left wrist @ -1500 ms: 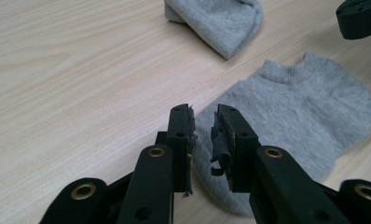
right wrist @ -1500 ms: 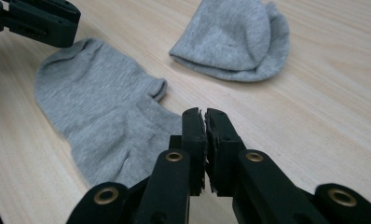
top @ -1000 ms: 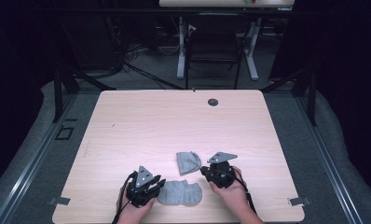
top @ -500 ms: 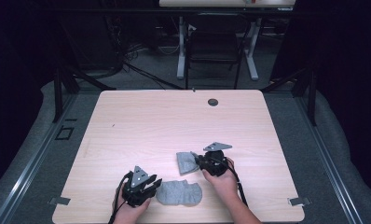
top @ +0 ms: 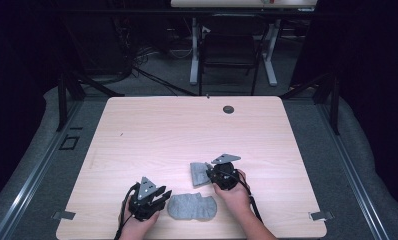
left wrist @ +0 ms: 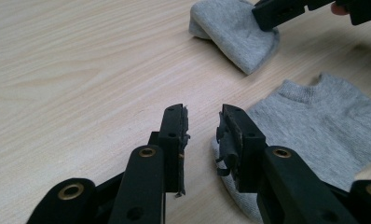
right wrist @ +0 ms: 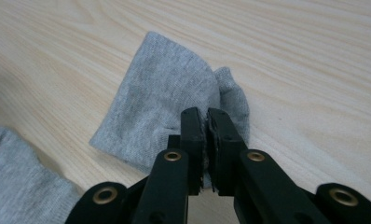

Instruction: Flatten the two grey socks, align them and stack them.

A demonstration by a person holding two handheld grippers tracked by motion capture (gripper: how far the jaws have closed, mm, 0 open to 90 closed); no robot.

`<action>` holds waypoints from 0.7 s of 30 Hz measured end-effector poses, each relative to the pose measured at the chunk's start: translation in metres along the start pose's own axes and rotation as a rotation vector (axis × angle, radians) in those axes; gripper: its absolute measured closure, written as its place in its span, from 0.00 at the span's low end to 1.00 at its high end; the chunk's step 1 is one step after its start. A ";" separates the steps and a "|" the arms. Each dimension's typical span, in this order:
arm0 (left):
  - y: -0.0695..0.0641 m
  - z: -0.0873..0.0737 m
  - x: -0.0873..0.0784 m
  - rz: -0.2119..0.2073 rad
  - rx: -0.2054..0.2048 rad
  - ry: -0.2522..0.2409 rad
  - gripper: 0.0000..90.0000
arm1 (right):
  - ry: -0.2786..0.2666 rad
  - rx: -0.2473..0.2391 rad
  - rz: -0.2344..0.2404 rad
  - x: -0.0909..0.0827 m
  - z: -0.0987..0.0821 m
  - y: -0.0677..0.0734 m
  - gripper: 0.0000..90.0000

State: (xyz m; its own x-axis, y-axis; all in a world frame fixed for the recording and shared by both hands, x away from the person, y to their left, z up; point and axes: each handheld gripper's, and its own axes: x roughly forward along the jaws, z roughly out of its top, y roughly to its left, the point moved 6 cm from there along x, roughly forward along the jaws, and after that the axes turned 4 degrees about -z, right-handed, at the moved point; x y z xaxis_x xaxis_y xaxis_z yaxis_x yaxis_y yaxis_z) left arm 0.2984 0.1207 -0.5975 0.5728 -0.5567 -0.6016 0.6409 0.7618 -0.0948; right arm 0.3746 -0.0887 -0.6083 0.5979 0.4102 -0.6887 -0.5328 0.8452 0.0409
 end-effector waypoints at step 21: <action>0.006 0.002 -0.003 0.010 -0.018 -0.008 0.78 | -0.025 -0.043 0.055 -0.023 0.028 0.035 0.96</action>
State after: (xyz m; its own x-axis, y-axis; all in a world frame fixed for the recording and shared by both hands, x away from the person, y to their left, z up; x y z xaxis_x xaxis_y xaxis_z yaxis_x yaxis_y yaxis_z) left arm 0.3015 0.1269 -0.5950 0.5836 -0.5514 -0.5961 0.6258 0.7732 -0.1025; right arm 0.3590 -0.0587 -0.5710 0.5817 0.4643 -0.6679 -0.5900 0.8061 0.0465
